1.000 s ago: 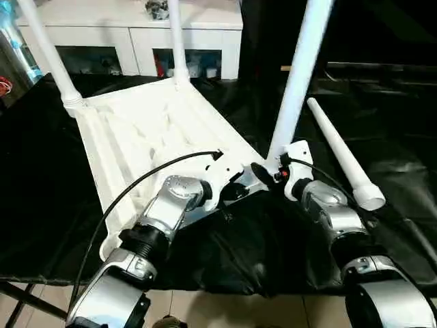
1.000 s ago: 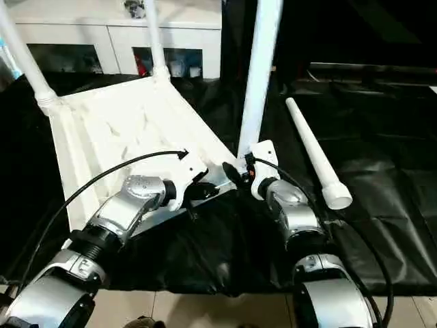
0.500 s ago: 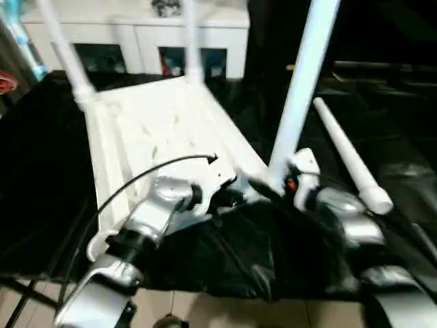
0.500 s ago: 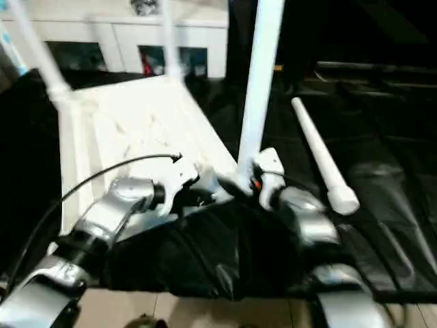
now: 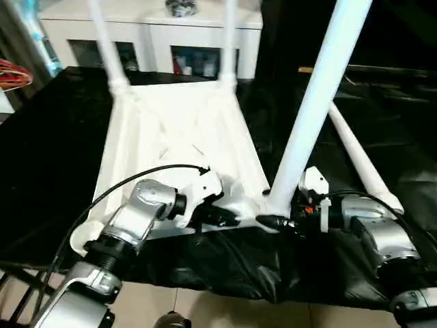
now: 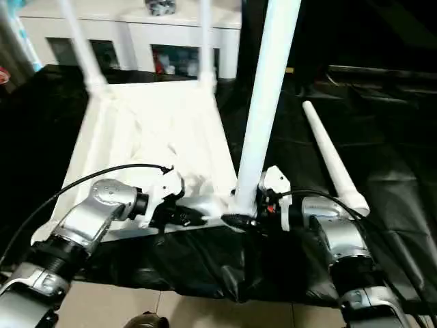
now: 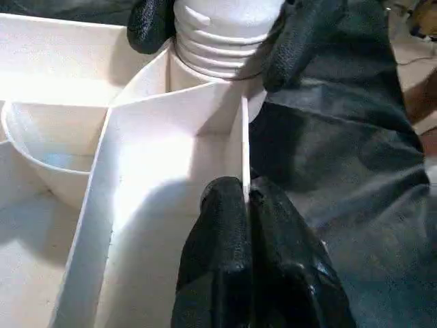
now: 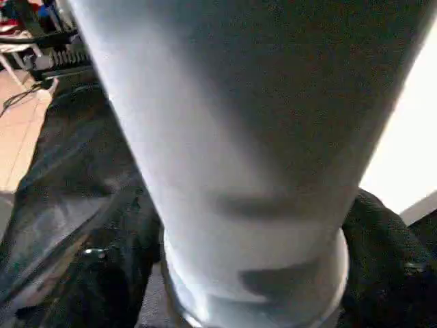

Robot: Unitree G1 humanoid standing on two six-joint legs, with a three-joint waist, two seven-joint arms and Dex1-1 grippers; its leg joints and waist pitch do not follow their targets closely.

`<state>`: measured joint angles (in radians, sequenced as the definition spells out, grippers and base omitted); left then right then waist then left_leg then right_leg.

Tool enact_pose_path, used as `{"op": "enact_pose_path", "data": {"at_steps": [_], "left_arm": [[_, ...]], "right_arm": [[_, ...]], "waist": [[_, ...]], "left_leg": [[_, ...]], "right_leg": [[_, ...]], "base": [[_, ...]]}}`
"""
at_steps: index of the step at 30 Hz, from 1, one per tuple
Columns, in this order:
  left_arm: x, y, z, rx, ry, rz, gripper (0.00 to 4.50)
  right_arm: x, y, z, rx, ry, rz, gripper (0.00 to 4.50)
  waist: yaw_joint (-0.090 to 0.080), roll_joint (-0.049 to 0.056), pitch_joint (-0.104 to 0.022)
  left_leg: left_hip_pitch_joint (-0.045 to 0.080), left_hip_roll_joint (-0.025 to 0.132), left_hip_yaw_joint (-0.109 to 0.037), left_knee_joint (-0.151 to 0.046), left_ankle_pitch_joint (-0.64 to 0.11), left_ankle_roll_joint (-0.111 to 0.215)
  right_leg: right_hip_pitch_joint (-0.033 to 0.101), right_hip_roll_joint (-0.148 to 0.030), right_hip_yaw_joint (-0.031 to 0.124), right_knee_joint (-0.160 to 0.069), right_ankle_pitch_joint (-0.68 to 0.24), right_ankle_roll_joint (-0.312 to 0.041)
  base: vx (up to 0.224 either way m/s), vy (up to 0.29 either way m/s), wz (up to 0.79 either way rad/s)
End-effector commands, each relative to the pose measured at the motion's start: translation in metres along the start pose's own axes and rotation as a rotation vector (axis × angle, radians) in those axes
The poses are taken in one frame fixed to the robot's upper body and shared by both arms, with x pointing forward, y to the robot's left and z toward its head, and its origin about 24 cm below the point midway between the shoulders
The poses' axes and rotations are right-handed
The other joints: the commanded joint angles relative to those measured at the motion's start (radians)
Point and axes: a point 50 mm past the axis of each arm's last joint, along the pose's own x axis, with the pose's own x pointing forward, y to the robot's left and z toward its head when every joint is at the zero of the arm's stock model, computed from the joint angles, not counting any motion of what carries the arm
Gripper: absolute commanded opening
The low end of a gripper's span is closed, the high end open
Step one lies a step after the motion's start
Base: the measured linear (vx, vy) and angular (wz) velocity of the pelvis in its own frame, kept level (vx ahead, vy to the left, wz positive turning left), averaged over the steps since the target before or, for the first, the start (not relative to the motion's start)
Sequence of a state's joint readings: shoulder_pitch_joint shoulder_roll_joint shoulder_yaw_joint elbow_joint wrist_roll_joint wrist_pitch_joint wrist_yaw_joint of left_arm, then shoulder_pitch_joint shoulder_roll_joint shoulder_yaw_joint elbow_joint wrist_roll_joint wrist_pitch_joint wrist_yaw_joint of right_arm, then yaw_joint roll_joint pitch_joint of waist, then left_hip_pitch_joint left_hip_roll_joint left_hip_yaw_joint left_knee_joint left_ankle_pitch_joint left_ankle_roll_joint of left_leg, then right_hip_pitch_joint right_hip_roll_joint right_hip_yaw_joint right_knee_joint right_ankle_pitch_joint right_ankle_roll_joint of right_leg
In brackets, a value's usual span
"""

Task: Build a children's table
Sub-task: Rotate leg to tighten

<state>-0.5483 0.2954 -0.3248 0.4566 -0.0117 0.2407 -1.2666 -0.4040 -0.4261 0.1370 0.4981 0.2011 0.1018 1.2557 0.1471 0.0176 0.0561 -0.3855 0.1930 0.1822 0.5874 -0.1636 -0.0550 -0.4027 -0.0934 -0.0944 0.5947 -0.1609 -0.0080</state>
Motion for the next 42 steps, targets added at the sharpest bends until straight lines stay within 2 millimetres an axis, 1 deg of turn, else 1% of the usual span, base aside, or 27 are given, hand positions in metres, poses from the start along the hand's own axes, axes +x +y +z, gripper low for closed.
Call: {"op": "enact_pose_path", "data": {"at_steps": [1,3,7,10,11,12,13,14,15,16,17,19,20,21,22,23,26,27,28,29,31,33,35,37,38,40,42], "left_arm": [[0.004,-0.002,0.026,0.079,-0.099,-0.044,0.00],[0.004,-0.002,0.026,0.079,-0.097,-0.047,0.00],[0.004,-0.002,0.026,0.078,-0.097,-0.042,0.00],[0.006,0.000,0.028,0.076,-0.111,-0.005,0.00],[0.008,0.002,0.030,0.073,-0.118,0.020,0.00],[0.011,0.006,0.032,0.067,-0.125,0.068,0.00],[0.012,0.006,0.032,0.067,-0.126,0.073,0.00],[0.016,0.011,0.035,0.063,-0.130,0.124,0.00],[0.018,0.013,0.036,0.059,-0.131,0.150,0.00],[0.019,0.015,0.037,0.054,-0.132,0.167,0.00],[0.023,0.018,0.039,0.043,-0.136,0.212,0.00],[0.032,0.024,0.045,0.015,-0.141,0.297,0.00],[0.033,0.025,0.045,0.010,-0.142,0.309,0.00],[0.039,0.029,0.049,-0.019,-0.144,0.386,0.00],[0.039,0.029,0.049,-0.020,-0.144,0.389,0.00],[0.045,0.033,0.052,-0.050,-0.151,0.461,0.00],[0.050,0.033,0.055,-0.055,-0.153,0.478,0.00],[0.051,0.032,0.055,-0.051,-0.151,0.474,0.00],[0.052,0.032,0.055,-0.044,-0.147,0.470,0.00],[0.053,0.031,0.055,-0.038,-0.143,0.463,0.00],[0.054,0.030,0.054,-0.035,-0.140,0.451,0.00],[0.056,0.028,0.054,-0.029,-0.139,0.427,0.00],[0.056,0.028,0.054,-0.027,-0.139,0.422,0.00],[0.056,0.027,0.054,-0.025,-0.140,0.415,0.00],[0.056,0.027,0.054,-0.026,-0.141,0.413,0.00],[0.056,0.027,0.054,-0.026,-0.141,0.413,0.00],[0.056,0.028,0.054,-0.032,-0.140,0.427,0.00]], "right_arm": [[0.011,0.012,-0.007,0.022,0.035,0.107,3.09],[0.010,0.013,-0.007,0.022,0.040,0.112,2.89],[0.011,0.014,-0.007,0.025,0.045,0.115,2.79],[0.014,0.011,-0.008,0.030,0.036,0.060,2.76],[0.017,0.008,-0.009,0.020,0.031,0.018,2.75],[0.021,0.000,-0.010,0.013,0.024,-0.079,2.75],[0.021,-0.001,-0.010,0.014,0.023,-0.089,2.75],[0.026,-0.011,-0.013,0.041,0.028,-0.227,2.74],[0.028,-0.015,-0.015,0.060,0.036,-0.281,2.74],[0.030,-0.017,-0.015,0.069,0.039,-0.309,2.74],[0.034,-0.022,-0.016,0.090,0.040,-0.377,2.74],[0.045,-0.026,-0.016,0.148,0.012,-0.461,2.73],[0.047,-0.026,-0.016,0.151,0.011,-0.469,2.73],[0.056,-0.028,-0.013,0.162,0.008,-0.515,2.73],[0.056,-0.028,-0.013,0.163,0.009,-0.517,2.73],[0.065,-0.031,-0.011,0.169,0.005,-0.572,2.73],[0.070,-0.034,-0.008,0.182,-0.015,-0.616,2.73],[0.071,-0.034,-0.007,0.186,-0.023,-0.616,3.28],[0.072,-0.035,-0.006,0.190,-0.028,-0.621,3.42],[0.073,-0.035,-0.005,0.203,-0.040,-0.616,3.42],[0.074,-0.035,-0.004,0.206,-0.045,-0.612,3.55],[0.074,-0.036,-0.004,0.204,-0.050,-0.609,3.83],[0.072,-0.037,-0.004,0.195,-0.050,-0.618,3.94],[0.069,-0.040,-0.003,0.172,-0.045,-0.645,4.08],[0.067,-0.041,-0.003,0.166,-0.049,-0.658,4.27],[0.062,-0.043,-0.002,0.154,-0.055,-0.683,4.27],[0.046,-0.049,0.001,0.139,-0.084,-0.736,4.27]], "waist": [[-0.005,-0.008,-0.068],[-0.005,-0.009,-0.069],[-0.005,-0.010,-0.069],[-0.006,-0.010,-0.068],[-0.008,-0.010,-0.068],[-0.009,-0.010,-0.069],[-0.017,-0.011,-0.067],[-0.021,-0.013,-0.066],[-0.028,-0.013,-0.064],[-0.034,-0.013,-0.063],[-0.044,-0.014,-0.062],[-0.051,-0.013,-0.061],[-0.051,-0.011,-0.061],[-0.054,-0.012,-0.063],[-0.055,-0.012,-0.062],[-0.059,-0.010,-0.065],[-0.058,-0.010,-0.065],[-0.057,-0.014,-0.067],[-0.055,-0.013,-0.068],[-0.055,-0.012,-0.069],[-0.054,-0.011,-0.070],[-0.054,-0.009,-0.070],[-0.055,-0.008,-0.069],[-0.056,-0.009,-0.067],[-0.055,-0.008,-0.067],[-0.056,-0.009,-0.067],[-0.054,-0.016,-0.067]], "left_leg": [[0.024,0.049,-0.015,-0.076,-0.289,0.039],[0.023,0.048,-0.014,-0.075,-0.285,0.040],[0.022,0.048,-0.014,-0.074,-0.278,0.042],[0.022,0.048,-0.015,-0.074,-0.284,0.039],[0.023,0.048,-0.016,-0.076,-0.287,0.033],[0.022,0.048,-0.017,-0.076,-0.286,0.029],[0.021,0.045,-0.017,-0.077,-0.296,0.020],[0.022,0.040,-0.018,-0.076,-0.306,0.011],[0.019,0.040,-0.019,-0.077,-0.312,0.004],[0.020,0.037,-0.020,-0.078,-0.322,0.001],[0.023,0.036,-0.021,-0.075,-0.332,0.001],[0.028,0.035,-0.019,-0.072,-0.349,0.005],[0.029,0.034,-0.021,-0.073,-0.349,0.005],[0.027,0.036,-0.021,-0.073,-0.343,0.006],[0.026,0.036,-0.022,-0.074,-0.343,0.006],[0.026,0.036,-0.021,-0.073,-0.336,0.006],[0.024,0.035,-0.020,-0.073,-0.332,0.015],[0.023,0.035,-0.018,-0.072,-0.325,0.022],[0.022,0.035,-0.018,-0.071,-0.318,0.026],[0.019,0.037,-0.018,-0.072,-0.299,0.033],[0.017,0.037,-0.017,-0.072,-0.287,0.039],[0.018,0.038,-0.016,-0.072,-0.284,0.041],[0.019,0.037,-0.016,-0.072,-0.298,0.040],[0.020,0.037,-0.016,-0.073,-0.316,0.037],[0.021,0.038,-0.016,-0.074,-0.322,0.033],[0.021,0.037,-0.017,-0.075,-0.325,0.032],[0.022,0.038,-0.015,-0.074,-0.310,0.035]], "right_leg": [[0.042,-0.068,0.051,-0.078,-0.343,-0.197],[0.043,-0.068,0.051,-0.077,-0.332,-0.199],[0.044,-0.068,0.051,-0.077,-0.334,-0.198],[0.043,-0.069,0.051,-0.079,-0.349,-0.194],[0.042,-0.069,0.050,-0.079,-0.350,-0.193],[0.042,-0.071,0.051,-0.079,-0.351,-0.193],[0.041,-0.070,0.049,-0.081,-0.365,-0.192],[0.042,-0.072,0.047,-0.085,-0.399,-0.184],[0.043,-0.072,0.046,-0.084,-0.413,-0.180],[0.044,-0.071,0.043,-0.089,-0.438,-0.172],[0.040,-0.071,0.044,-0.096,-0.476,-0.154],[0.035,-0.072,0.043,-0.104,-0.514,-0.144],[0.036,-0.072,0.041,-0.105,-0.521,-0.141],[0.037,-0.070,0.042,-0.102,-0.503,-0.142],[0.037,-0.069,0.041,-0.102,-0.496,-0.143],[0.037,-0.068,0.042,-0.100,-0.472,-0.152],[0.037,-0.069,0.042,-0.099,-0.449,-0.161],[0.039,-0.067,0.042,-0.098,-0.433,-0.162],[0.040,-0.069,0.043,-0.095,-0.422,-0.166],[0.043,-0.068,0.044,-0.089,-0.382,-0.178],[0.044,-0.067,0.045,-0.086,-0.350,-0.190],[0.045,-0.067,0.045,-0.084,-0.330,-0.197],[0.045,-0.067,0.045,-0.084,-0.341,-0.202],[0.044,-0.068,0.045,-0.088,-0.370,-0.196],[0.042,-0.068,0.045,-0.090,-0.382,-0.191],[0.043,-0.068,0.045,-0.090,-0.392,-0.187],[0.043,-0.068,0.046,-0.090,-0.382,-0.185]], "base": [[0.000,0.000,0.00],[0.000,0.000,0.00],[0.000,0.000,0.00],[0.000,0.000,0.00],[0.000,0.000,0.00],[0.000,0.000,0.00],[0.000,0.000,0.00],[0.000,0.000,0.00],[0.000,0.000,0.00],[0.000,0.000,0.00],[0.000,0.000,0.00],[0.000,0.000,0.00],[0.000,0.000,0.00],[0.000,0.000,0.00],[0.000,0.000,0.00],[0.000,0.000,0.00],[0.000,0.000,0.00],[0.000,0.000,0.00],[0.000,0.000,0.00],[0.000,0.000,0.00],[0.000,0.000,0.00],[0.000,0.000,0.00],[0.000,0.000,0.00],[0.000,0.000,0.00],[0.000,0.000,0.00],[0.000,0.000,0.00],[0.000,0.000,0.00]]}}
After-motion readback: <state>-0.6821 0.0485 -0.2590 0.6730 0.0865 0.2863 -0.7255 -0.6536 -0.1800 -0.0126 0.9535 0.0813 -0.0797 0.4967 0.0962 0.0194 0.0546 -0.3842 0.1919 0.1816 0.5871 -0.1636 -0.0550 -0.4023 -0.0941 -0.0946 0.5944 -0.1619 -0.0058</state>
